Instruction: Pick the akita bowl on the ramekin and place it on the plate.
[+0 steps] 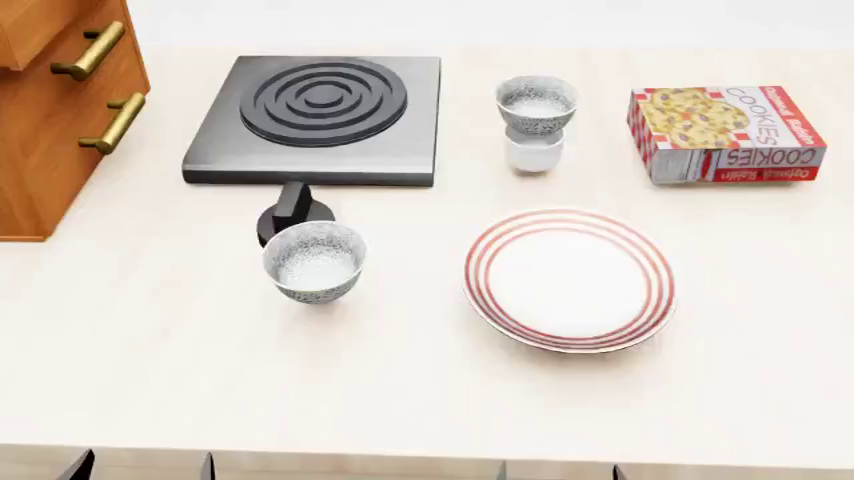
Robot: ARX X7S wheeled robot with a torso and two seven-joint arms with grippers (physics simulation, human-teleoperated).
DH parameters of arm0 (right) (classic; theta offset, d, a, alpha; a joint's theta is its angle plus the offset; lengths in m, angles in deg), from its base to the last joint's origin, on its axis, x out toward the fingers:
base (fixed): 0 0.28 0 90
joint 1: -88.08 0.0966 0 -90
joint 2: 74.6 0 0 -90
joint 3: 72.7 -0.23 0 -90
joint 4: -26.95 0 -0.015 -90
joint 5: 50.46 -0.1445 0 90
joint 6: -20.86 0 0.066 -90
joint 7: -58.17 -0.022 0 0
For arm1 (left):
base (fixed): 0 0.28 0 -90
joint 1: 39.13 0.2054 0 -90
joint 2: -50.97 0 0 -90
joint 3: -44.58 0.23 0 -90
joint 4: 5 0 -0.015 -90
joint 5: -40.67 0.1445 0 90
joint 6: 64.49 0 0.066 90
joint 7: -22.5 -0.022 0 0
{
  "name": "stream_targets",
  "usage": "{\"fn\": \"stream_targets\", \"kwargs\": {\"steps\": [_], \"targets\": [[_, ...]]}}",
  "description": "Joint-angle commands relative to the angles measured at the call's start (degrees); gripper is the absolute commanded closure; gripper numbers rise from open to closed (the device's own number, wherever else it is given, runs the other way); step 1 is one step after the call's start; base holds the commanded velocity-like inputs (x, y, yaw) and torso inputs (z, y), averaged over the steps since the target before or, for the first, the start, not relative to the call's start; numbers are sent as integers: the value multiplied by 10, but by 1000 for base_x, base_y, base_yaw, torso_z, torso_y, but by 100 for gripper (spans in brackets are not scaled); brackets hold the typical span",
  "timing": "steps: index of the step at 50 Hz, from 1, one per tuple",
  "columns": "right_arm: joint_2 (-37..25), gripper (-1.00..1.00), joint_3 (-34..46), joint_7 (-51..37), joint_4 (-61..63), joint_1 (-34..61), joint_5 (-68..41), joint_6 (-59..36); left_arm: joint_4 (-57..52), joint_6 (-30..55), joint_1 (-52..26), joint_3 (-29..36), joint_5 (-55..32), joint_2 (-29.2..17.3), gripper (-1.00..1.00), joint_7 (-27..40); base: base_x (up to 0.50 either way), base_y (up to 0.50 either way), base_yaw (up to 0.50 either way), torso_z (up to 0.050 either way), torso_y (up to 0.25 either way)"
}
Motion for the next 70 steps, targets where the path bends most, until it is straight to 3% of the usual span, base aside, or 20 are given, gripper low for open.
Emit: {"fn": "stream_targets", "kwargs": {"steps": [1,7,12,27,41,45,47,48,52,70], "targets": [[-9,-100,11,-12,-9,0,-8,8,-6,3,1,12,-8,-10,-100,9,0,0,0,0,0],[-21,-100,25,-34,1,-5,-7,9,-16,5,5,26,-3,-24,-100,29,0,0,0,0,0],[-28,-100,29,-45,81,-19,-16,-37,-64,17,19,34,-2,-35,-100,34,0,0,0,0,0],[-45,-100,44,-74,260,-77,-23,-68,-306,100,88,44,20,-66,-100,52,0,0,0,0,0],[-60,-100,53,-88,391,-110,-35,-88,-485,122,150,34,8,-79,-100,67,0,0,0,0,0],[-64,-100,52,-92,407,-113,-39,-93,-494,120,151,27,1,-81,-100,72,0,0,0,0,0],[-65,-100,46,-99,436,-101,-51,-151,-491,120,149,25,-1,-82,-100,74,0,0,0,0,0],[-65,-100,45,-93,415,-107,-56,-107,-494,121,150,25,-2,-83,-100,74,8,0,0,0,0],[-66,-100,45,-99,410,-109,-59,-105,-494,118,153,29,2,-87,-100,77,483,0,0,0,0],[-84,-100,59,-114,441,-107,-62,-139,-489,125,149,41,1,-95,-100,88,500,0,0,0,0]]}}
